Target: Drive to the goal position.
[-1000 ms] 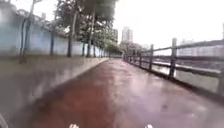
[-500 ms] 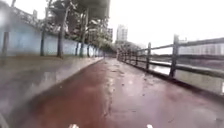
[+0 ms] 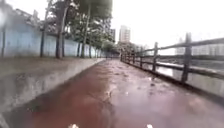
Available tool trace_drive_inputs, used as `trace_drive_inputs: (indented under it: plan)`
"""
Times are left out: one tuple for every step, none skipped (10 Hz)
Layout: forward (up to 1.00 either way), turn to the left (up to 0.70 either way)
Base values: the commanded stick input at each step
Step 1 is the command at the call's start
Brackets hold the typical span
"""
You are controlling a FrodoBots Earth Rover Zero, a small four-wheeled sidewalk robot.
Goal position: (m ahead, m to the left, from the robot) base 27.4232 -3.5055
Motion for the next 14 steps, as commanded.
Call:
trace_drive_inputs:
  plan:
    - [0.85, 0.02]
    - [0.85, 0.02]
    - [0.85, -0.11]
    - [0.85, -0.28]
    - [0.85, -0.32]
    - [0.85, -0.32]
    - [0.85, -0.32]
    - [0.85, -0.32]
    - [0.85, -0.26]
    - [0.85, -0.18]
    - [0.85, -0.09]
    - [0.85, -0.01]
    - [0.85, 0.02]
    - [0.85, 0.02]
